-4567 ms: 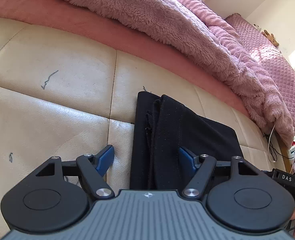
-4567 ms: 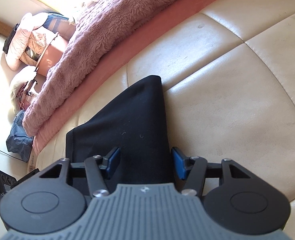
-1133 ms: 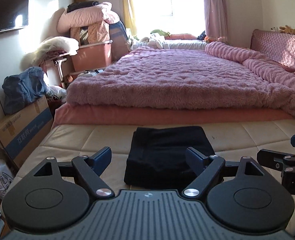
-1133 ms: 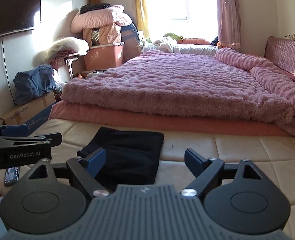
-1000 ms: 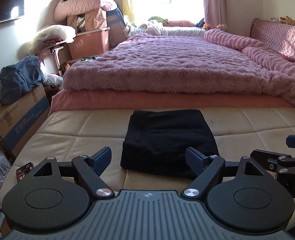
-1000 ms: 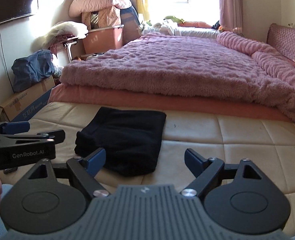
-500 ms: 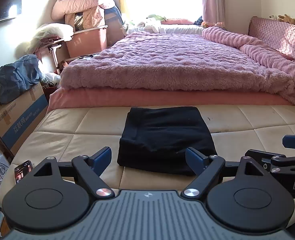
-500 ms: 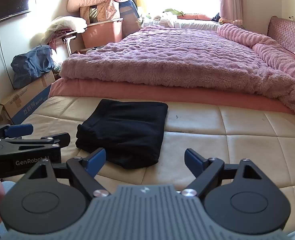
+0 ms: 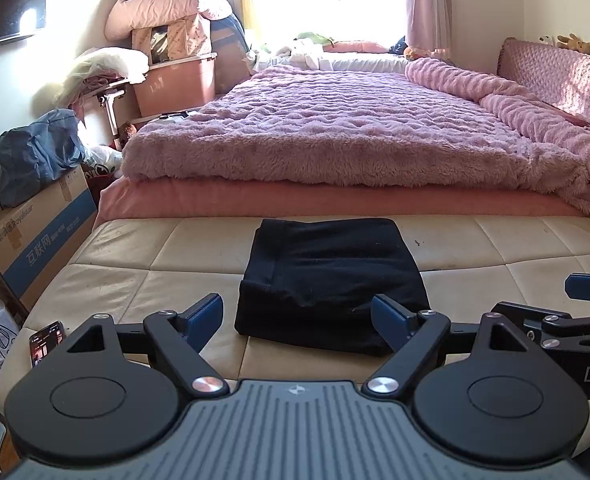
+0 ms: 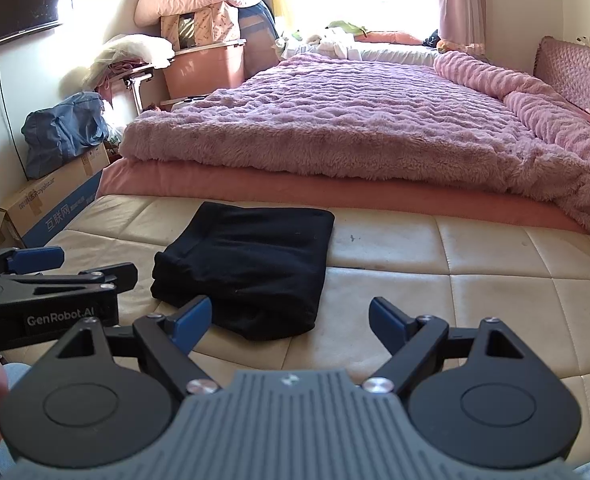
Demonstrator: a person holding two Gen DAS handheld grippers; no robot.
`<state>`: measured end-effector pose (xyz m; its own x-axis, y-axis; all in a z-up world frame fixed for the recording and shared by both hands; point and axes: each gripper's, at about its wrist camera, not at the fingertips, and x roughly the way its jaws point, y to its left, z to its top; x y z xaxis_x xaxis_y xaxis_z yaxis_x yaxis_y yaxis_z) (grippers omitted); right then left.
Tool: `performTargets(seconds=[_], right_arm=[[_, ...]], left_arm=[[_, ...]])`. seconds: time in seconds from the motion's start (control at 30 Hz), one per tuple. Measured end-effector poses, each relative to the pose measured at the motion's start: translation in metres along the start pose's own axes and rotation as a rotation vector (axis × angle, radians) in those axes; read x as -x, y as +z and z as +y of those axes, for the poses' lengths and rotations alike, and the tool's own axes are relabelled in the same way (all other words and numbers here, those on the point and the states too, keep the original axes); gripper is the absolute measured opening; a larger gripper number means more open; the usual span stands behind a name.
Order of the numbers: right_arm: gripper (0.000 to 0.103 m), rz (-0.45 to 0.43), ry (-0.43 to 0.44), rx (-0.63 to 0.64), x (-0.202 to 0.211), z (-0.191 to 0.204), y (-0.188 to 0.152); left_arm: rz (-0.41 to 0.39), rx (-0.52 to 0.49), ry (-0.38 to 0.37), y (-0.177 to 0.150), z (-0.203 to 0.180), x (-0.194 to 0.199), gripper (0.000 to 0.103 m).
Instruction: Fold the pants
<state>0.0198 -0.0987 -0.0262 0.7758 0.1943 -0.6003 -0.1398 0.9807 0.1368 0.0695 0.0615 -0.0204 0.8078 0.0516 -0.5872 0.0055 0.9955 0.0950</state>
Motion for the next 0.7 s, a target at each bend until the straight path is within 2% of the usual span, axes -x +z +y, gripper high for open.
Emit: performTargets(seconds=[0.43, 0.7], right_arm=[[0.082, -0.002, -0.001, -0.008, 0.0016, 0.0001, 0.0006], [0.082, 0.028, 0.0, -0.021, -0.0026, -0.002, -0.0011]], left_arm=[[-0.003, -0.007, 0.0, 0.0026, -0.0013, 0.0029, 0.098], [0.011, -0.01, 0.0, 0.0018, -0.0006, -0.0003, 0.098]])
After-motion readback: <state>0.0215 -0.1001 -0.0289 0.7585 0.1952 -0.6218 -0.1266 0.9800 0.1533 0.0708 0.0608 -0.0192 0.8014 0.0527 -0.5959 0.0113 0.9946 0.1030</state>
